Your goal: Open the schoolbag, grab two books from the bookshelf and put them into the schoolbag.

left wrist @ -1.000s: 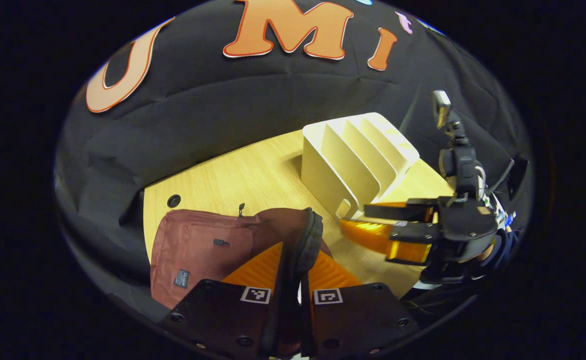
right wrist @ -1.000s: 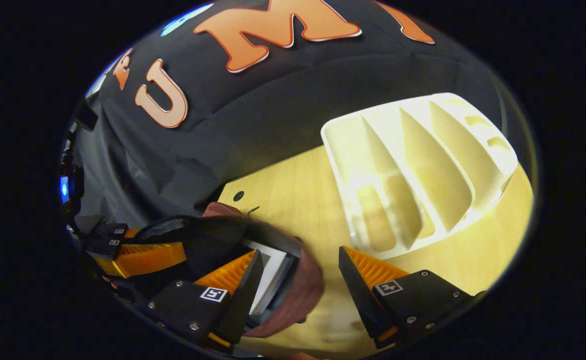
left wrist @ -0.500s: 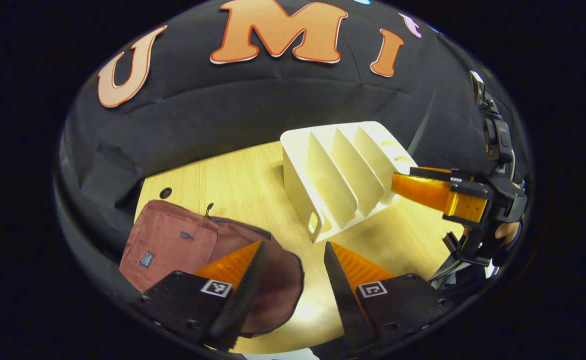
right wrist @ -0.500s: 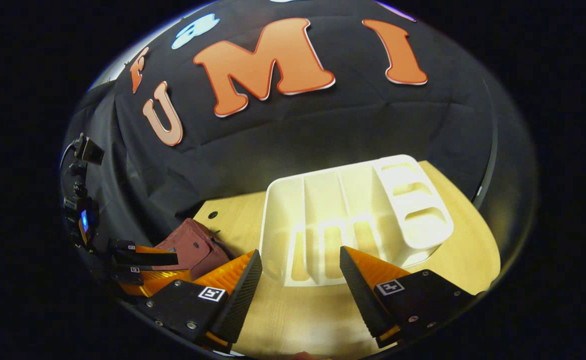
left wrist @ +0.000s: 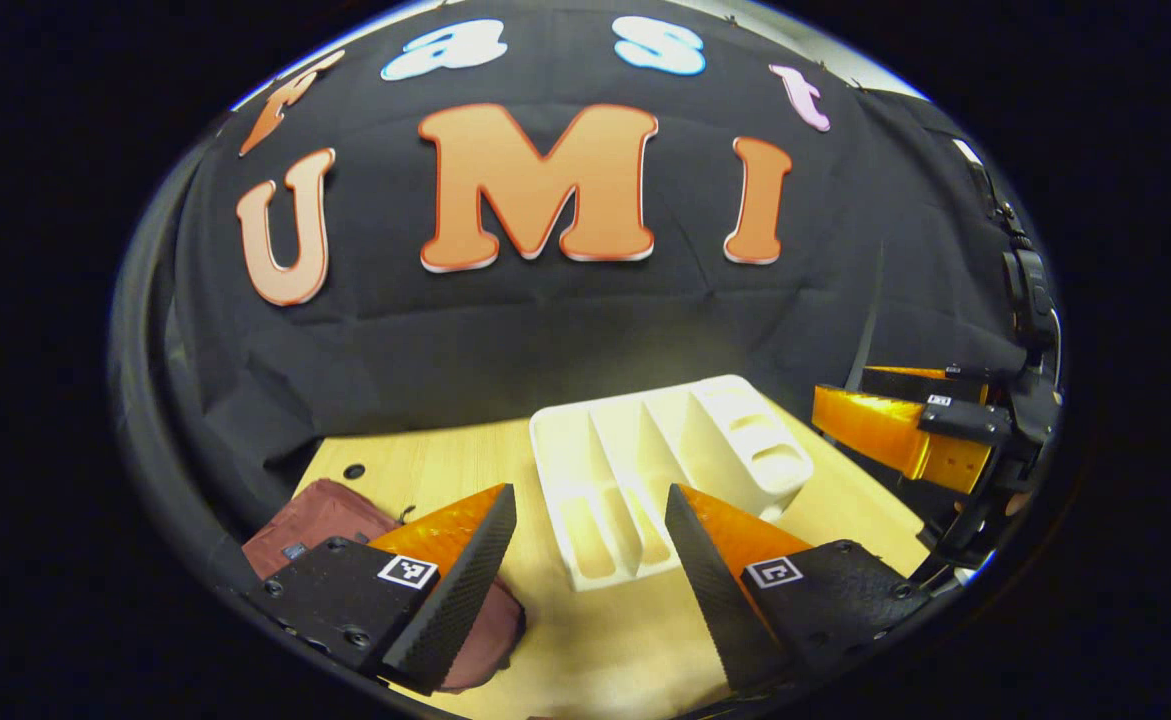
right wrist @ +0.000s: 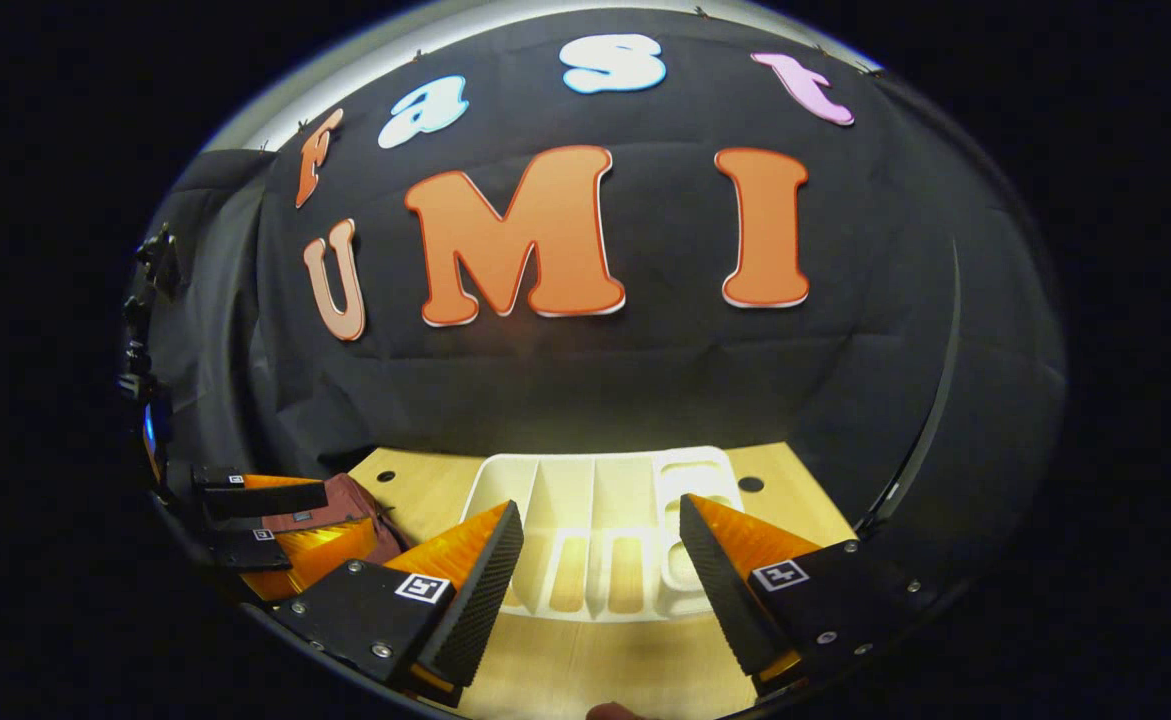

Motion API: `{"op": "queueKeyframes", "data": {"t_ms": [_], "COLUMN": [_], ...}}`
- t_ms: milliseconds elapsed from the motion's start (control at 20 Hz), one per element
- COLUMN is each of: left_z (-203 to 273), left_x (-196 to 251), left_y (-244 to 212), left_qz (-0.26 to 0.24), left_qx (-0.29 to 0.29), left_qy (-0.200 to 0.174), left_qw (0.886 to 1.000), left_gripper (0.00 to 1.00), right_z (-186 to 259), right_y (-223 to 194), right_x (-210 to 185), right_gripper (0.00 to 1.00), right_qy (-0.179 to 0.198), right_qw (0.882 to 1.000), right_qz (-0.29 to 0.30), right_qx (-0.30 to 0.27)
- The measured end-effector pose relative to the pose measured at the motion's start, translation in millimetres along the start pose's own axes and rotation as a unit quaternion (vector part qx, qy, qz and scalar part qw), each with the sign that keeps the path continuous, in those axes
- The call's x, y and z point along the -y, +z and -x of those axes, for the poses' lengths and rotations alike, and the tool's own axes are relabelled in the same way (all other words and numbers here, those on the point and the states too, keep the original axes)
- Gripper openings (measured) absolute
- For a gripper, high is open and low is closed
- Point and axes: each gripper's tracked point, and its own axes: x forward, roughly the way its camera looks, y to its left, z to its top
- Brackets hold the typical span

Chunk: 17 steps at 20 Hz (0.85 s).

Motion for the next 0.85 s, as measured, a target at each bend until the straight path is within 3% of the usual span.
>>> {"op": "queueKeyframes", "data": {"t_ms": [150,200,550,700,850], "left_z": [11.6,15.9,49.0,57.4,58.8], "left_x": [-1.9,-4.8,-27.4,-37.4,-43.1], "left_y": [37.5,46.6,82.8,79.0,78.0], "left_qz": [-0.023,-0.026,-0.012,0.006,0.023], "left_qx": [0.071,0.089,0.206,0.217,0.22], "left_qy": [0.024,0.033,0.073,0.094,0.097], "left_qw": [0.997,0.995,0.976,0.972,0.97], "left_gripper": [0.99,0.96,0.98,0.93,0.96], "right_z": [8.2,11.6,29.0,31.9,41.9], "right_y": [29.5,37.3,65.6,66.1,51.6], "right_x": [7.3,4.9,-11.2,-18.9,-31.1], "right_gripper": [0.94,0.94,0.93,0.94,0.94], "right_qy": [-0.023,-0.025,-0.03,-0.028,-0.02], "right_qw": [0.999,0.998,0.993,0.991,0.992], "right_qz": [0.013,0.013,0.0,0.002,0.014], "right_qx": [0.047,0.059,0.116,0.13,0.125]}}
